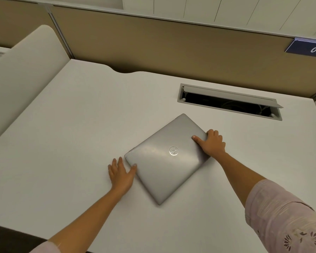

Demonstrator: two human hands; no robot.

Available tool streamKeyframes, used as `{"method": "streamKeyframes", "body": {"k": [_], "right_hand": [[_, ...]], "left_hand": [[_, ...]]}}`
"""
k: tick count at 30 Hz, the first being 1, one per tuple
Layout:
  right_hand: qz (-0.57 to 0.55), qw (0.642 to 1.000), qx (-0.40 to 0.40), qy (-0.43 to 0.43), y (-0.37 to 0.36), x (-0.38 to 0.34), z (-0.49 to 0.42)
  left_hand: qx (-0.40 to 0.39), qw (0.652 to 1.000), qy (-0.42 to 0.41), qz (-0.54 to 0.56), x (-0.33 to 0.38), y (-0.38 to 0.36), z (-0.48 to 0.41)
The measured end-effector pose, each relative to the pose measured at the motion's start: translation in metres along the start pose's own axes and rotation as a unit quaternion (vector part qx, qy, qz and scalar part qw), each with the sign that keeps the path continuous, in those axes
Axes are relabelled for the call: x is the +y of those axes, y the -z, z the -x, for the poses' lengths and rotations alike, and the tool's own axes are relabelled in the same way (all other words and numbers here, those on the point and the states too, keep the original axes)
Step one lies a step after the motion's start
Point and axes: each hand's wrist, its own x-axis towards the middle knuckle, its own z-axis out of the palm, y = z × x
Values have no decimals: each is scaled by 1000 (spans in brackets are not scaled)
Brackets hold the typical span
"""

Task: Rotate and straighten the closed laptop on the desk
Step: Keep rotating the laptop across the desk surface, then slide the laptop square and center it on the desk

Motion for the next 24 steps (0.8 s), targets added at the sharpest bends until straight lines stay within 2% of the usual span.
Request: {"method": "streamKeyframes", "body": {"k": [5,8,10,15,18,24], "right_hand": [[-42,999,-29,8,-1,-7,-1],[-49,998,-36,1,0,-9,2],[-58,998,-36,-6,1,-10,3],[-105,991,-66,-50,12,-13,-1],[-117,988,-68,-81,13,-11,3],[-131,979,6,-157,-2,-2,34]], "left_hand": [[-54,981,122,143,39,-13,17],[-89,932,194,293,49,-16,20],[-81,910,221,342,57,-15,19],[-43,891,245,380,63,-11,15],[-39,895,242,373,59,-12,16],[-52,908,207,361,59,-12,10]]}}
